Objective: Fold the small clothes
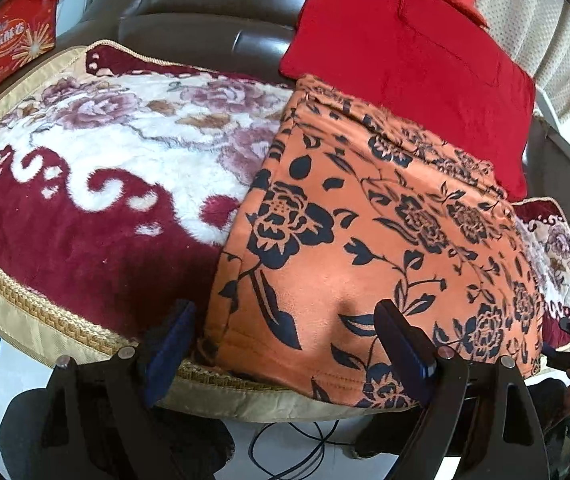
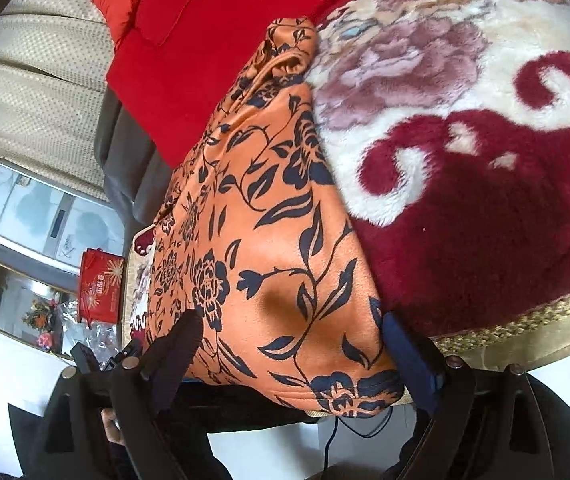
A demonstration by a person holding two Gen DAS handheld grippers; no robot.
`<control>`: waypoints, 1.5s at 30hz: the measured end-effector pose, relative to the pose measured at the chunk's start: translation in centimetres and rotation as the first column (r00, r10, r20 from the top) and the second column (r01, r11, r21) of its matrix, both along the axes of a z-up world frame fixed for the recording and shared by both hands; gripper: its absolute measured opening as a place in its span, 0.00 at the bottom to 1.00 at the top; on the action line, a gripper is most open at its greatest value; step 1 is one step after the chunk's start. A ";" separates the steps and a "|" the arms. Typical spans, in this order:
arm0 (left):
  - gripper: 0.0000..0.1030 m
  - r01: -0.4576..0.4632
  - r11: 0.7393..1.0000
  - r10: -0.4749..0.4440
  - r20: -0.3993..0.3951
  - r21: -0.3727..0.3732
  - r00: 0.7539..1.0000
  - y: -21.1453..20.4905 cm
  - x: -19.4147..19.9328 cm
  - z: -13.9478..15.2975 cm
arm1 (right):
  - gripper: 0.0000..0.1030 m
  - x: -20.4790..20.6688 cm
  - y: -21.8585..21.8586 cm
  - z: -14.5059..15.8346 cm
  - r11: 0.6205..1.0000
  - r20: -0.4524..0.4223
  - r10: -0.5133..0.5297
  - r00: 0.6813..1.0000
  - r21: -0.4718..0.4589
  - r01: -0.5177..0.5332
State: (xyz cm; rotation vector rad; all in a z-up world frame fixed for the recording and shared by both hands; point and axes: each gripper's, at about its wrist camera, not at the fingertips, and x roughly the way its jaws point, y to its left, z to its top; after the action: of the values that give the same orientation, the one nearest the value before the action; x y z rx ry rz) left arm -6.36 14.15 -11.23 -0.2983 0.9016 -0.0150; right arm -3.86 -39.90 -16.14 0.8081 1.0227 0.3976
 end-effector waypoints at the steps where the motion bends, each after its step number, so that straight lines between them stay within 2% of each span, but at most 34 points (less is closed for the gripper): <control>1: 0.87 -0.008 1.000 0.008 -0.023 0.006 1.000 0.0 0.3 -0.4 | 0.89 0.2 0.1 -0.1 1.000 -0.007 0.002 1.000 -0.001 -0.002; 4: 0.86 0.000 1.000 -0.001 -0.051 -0.020 0.999 0.1 0.4 -0.9 | 0.90 0.8 0.3 -0.8 1.000 -0.034 0.012 0.999 0.000 -0.012; 6: 0.73 0.004 1.000 -0.004 -0.031 -0.014 1.000 0.1 0.2 -0.6 | 0.89 1.0 0.4 -1.1 1.000 -0.045 0.022 0.999 -0.001 -0.022; 7: 0.58 0.007 1.000 -0.007 -0.041 -0.004 0.999 0.0 0.3 -0.6 | 0.89 1.0 0.4 -1.1 1.000 -0.048 0.024 0.999 -0.002 -0.024; 8: 0.36 0.005 1.000 -0.005 -0.063 0.013 0.998 0.0 0.5 -0.8 | 0.89 1.0 0.5 -1.3 1.000 -0.053 0.025 0.998 -0.004 -0.026; 9: 0.26 0.004 1.000 -0.002 -0.080 0.026 0.997 0.1 0.7 -0.9 | 0.89 1.1 0.5 -1.3 1.000 -0.058 0.027 0.998 -0.009 -0.028; 10: 0.12 0.014 1.000 -0.013 -0.084 0.016 0.996 0.3 0.7 -0.8 | 0.86 1.1 0.6 -1.3 0.999 -0.061 0.027 0.998 -0.018 -0.028; 11: 0.09 0.020 1.000 -0.019 -0.083 0.006 0.996 0.3 0.7 -0.5 | 0.83 1.1 0.7 -1.3 0.999 -0.064 0.028 0.998 -0.034 -0.030; 14: 0.09 0.035 0.999 -0.033 -0.058 0.024 0.998 0.0 0.6 0.3 | 0.56 0.9 0.9 -1.1 0.996 -0.084 0.009 0.996 -0.090 -0.017; 16: 0.12 0.043 0.998 -0.040 -0.066 0.042 0.997 -0.3 0.7 0.0 | 0.48 0.7 0.6 -1.2 0.997 -0.086 -0.002 0.996 -0.078 -0.004; 17: 0.26 0.039 0.998 -0.035 -0.083 0.049 0.996 -0.3 0.9 -0.5 | 0.48 0.5 0.5 -1.2 0.998 -0.083 -0.009 0.997 -0.069 0.004; 18: 0.36 0.030 0.999 -0.026 -0.090 0.046 0.996 -0.3 0.9 -0.8 | 0.49 0.4 0.4 -1.3 0.998 -0.077 -0.012 0.997 -0.063 0.007; 19: 0.52 0.021 0.999 -0.018 -0.089 0.033 0.996 -0.2 1.1 -0.9 | 0.54 0.4 0.4 -1.4 0.998 -0.079 -0.014 0.997 -0.066 0.009; 20: 0.60 0.017 1.000 -0.016 -0.084 0.010 0.996 -0.2 1.2 -0.8 | 0.58 0.5 0.4 -1.5 0.998 -0.084 -0.010 0.996 -0.058 0.005; 21: 0.61 0.019 1.000 -0.019 -0.082 -0.001 0.996 -0.3 1.2 -0.7 | 0.66 0.6 0.6 -1.5 0.999 -0.076 0.005 0.997 -0.049 -0.009; 22: 0.61 0.025 1.000 -0.024 -0.076 0.004 0.997 -0.4 1.3 -0.6 | 0.73 0.7 0.7 -1.3 0.999 -0.069 0.018 0.997 -0.048 -0.021; 23: 0.59 0.030 0.999 -0.029 -0.073 0.019 0.997 -0.6 1.3 -0.6 | 0.74 0.9 1.1 -1.3 0.998 -0.064 0.036 0.997 -0.054 -0.040; 24: 0.53 0.037 0.999 -0.034 -0.079 0.036 0.996 -0.8 1.4 -0.6 | 0.75 1.0 1.4 -1.2 0.996 -0.065 0.046 0.997 -0.069 -0.050; 25: 0.33 0.041 0.998 -0.036 -0.089 0.052 0.995 -0.8 1.6 -0.8 | 0.75 1.1 1.7 -1.1 0.995 -0.068 0.054 0.996 -0.084 -0.059; 28: 0.10 0.044 0.998 -0.038 -0.107 0.055 0.994 -0.7 1.9 -0.8 | 0.73 1.3 2.0 -1.3 0.994 -0.077 0.059 0.995 -0.085 -0.066; 29: 0.10 0.045 0.997 -0.038 -0.109 0.061 0.993 -0.8 2.0 -0.7 | 0.69 1.4 2.0 -1.4 0.995 -0.083 0.055 0.995 -0.083 -0.062; 30: 0.09 0.045 0.997 -0.038 -0.111 0.065 0.993 -0.9 2.0 -0.6 | 0.53 1.4 2.0 -1.5 0.992 -0.096 0.050 0.994 -0.107 -0.060; 31: 0.09 0.046 0.997 -0.038 -0.115 0.068 0.993 -1.0 2.0 -0.4 | 0.32 1.4 2.0 -1.6 0.987 -0.117 0.039 0.992 -0.148 -0.056; 32: 0.08 0.045 0.997 -0.037 -0.116 0.067 0.993 -1.0 2.0 -0.1 | 0.26 1.4 1.8 -1.8 0.981 -0.142 0.019 0.990 -0.187 -0.046; 34: 0.08 0.040 0.998 -0.035 -0.087 0.052 0.996 -0.9 1.6 1.2 | 0.07 1.2 0.9 -2.1 0.989 -0.164 0.007 0.986 -0.144 -0.031; 36: 0.08 0.043 0.998 -0.042 -0.027 0.042 0.999 -0.8 0.9 3.4 | 0.07 0.9 0.2 -1.2 0.996 -0.163 0.001 0.987 -0.083 -0.015; 38: 0.08 0.044 0.998 -0.045 0.009 0.041 0.999 -0.7 0.7 4.3 | 0.07 0.6 0.4 2.1 0.998 -0.067 0.029 0.997 -0.056 -0.033; 40: 0.08 0.040 0.998 -0.040 -0.009 0.042 0.999 -0.5 1.0 3.5 | 0.07 0.6 0.3 4.2 0.999 -0.008 0.029 1.000 -0.041 -0.029; 42: 0.08 0.027 0.999 -0.025 -0.072 0.033 0.997 -0.1 1.7 1.6 | 0.11 1.0 0.3 3.5 0.999 -0.014 0.033 0.999 -0.030 -0.034; 43: 0.08 0.021 0.999 -0.019 -0.097 0.026 0.995 0.0 1.8 0.7 | 0.11 1.3 0.3 2.0 0.999 -0.049 0.032 0.998 -0.024 -0.034; 45: 0.09 0.023 0.999 -0.020 -0.098 0.029 0.995 -0.1 1.6 0.1 | 0.11 1.4 0.0 -0.8 1.000 -0.125 0.020 0.992 -0.016 -0.022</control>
State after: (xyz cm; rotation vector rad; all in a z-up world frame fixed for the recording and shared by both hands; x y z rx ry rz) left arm -4.80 14.03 -11.12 -0.2633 1.0014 -0.0065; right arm -2.50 -39.89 -16.92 0.8153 1.1509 0.3592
